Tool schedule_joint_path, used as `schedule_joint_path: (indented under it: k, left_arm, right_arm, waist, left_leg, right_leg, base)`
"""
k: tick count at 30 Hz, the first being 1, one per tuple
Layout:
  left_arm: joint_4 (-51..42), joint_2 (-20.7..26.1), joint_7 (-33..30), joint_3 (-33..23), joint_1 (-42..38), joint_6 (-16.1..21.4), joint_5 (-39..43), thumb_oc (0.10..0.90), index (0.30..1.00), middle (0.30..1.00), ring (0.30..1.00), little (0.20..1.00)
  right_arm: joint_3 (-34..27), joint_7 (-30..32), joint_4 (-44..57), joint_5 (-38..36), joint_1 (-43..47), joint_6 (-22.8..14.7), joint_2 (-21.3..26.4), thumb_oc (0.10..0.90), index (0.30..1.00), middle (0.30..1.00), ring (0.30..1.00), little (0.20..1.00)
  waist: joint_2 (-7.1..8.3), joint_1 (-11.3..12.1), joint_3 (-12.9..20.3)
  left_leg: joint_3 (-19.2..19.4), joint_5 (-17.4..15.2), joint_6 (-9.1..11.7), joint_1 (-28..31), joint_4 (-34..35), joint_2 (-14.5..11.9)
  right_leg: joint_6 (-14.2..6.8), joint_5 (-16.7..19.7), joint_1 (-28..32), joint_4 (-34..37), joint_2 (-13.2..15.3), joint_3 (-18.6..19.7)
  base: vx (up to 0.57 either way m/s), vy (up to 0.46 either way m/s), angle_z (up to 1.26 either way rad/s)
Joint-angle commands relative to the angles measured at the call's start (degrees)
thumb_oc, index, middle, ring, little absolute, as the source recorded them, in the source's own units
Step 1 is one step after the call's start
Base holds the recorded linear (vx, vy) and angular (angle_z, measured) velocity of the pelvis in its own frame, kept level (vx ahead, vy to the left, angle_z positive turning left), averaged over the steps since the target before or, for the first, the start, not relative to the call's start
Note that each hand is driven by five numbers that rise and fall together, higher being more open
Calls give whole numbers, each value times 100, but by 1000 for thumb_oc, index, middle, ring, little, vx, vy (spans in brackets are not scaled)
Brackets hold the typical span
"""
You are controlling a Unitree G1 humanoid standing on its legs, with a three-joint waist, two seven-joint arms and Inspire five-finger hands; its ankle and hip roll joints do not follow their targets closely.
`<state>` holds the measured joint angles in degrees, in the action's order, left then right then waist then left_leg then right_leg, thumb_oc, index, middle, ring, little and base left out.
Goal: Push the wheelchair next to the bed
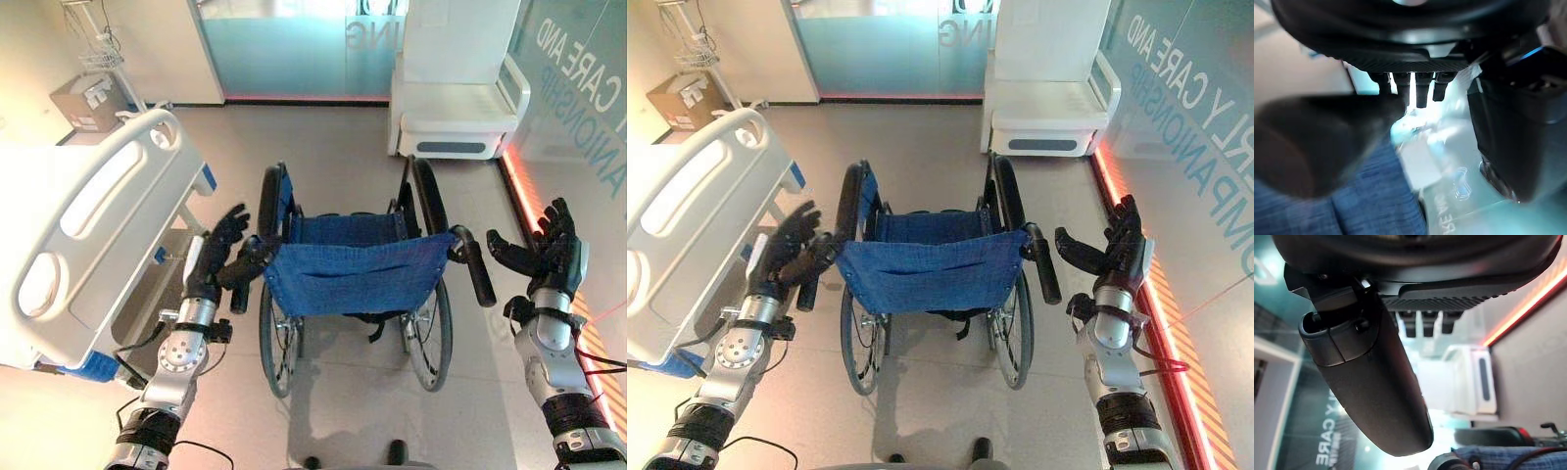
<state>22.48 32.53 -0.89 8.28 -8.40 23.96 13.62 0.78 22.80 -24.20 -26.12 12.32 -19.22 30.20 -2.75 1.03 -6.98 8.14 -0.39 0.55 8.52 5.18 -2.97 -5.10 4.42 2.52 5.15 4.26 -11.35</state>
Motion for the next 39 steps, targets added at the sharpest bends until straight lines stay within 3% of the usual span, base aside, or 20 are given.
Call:
schedule_joint_path:
  k: [1,4,10,21,25,27,30,34,39]
  left_arm:
    - [32,709,341,295,-775,-131,-711,800,900,900,900,900]
    - [335,1055,261,420,-969,-400,-1130,800,900,900,900,900]
    - [569,1182,-88,465,-1110,-564,-1436,800,900,900,900,900]
    - [1145,1179,-2071,698,-1491,-952,-2849,800,900,900,900,900]
    - [1029,1055,-2709,693,-1489,-994,-3268,800,900,900,900,900]
    - [791,998,-2825,606,-1333,-1055,-3477,800,900,900,900,900]
    - [579,1003,-2886,507,-1159,-1147,-3682,800,900,900,900,900]
    - [513,1055,-3019,484,-1042,-1548,-3949,800,900,900,900,900]
    - [544,1249,-2984,610,-991,-2226,-4343,800,900,900,900,900]
  right_arm:
    - [-27,158,617,264,750,-904,336,800,900,900,900,900]
    - [57,199,715,160,943,-819,468,800,900,900,900,900]
    - [86,196,769,72,1066,-928,498,800,900,900,900,900]
    - [285,241,1460,90,1401,-890,328,800,900,900,900,900]
    - [347,-93,1664,222,1336,-521,179,800,900,900,900,900]
    - [400,-485,1762,351,1097,59,161,800,900,900,900,900]
    - [451,-860,1837,330,842,461,168,800,900,900,900,900]
    - [550,-1325,1792,527,676,1124,337,800,900,900,900,900]
    - [698,-1462,1549,876,660,1684,662,800,900,900,900,900]
  waist:
    - [130,-57,207]
    - [106,-68,190]
    - [93,-60,177]
    - [163,-112,136]
    - [188,-118,119]
    - [213,-119,108]
    - [256,-117,96]
    - [318,-128,75]
    - [381,-115,39]
  left_leg:
    - [-150,-203,-50,-286,-18,170]
    - [-141,-194,-52,-295,-30,181]
    - [-159,-192,-57,-313,-49,196]
    - [-175,-222,-68,-321,-95,213]
    - [-193,-240,-70,-324,-112,227]
    - [-196,-239,-70,-324,-114,229]
    - [-187,-230,-72,-328,-105,221]
    - [-167,-228,-77,-338,-108,224]
    - [-138,-224,-81,-348,-119,222]
  right_leg:
    - [74,-653,228,-223,-3,38]
    - [59,-639,213,-229,6,48]
    - [51,-632,203,-235,9,56]
    - [61,-648,176,-279,0,92]
    - [66,-662,172,-294,-8,108]
    - [71,-667,173,-302,-12,110]
    - [64,-662,163,-310,-13,97]
    - [55,-655,138,-331,-25,90]
    - [37,-629,122,-342,-28,77]
  base:
    - [0,0,0]
    - [0,0,0]
    - [0,0,0]
    - [0,0,0]
    - [0,0,0]
    - [0,0,0]
    - [0,0,0]
    - [0,0,0]
    - [0,0,0]
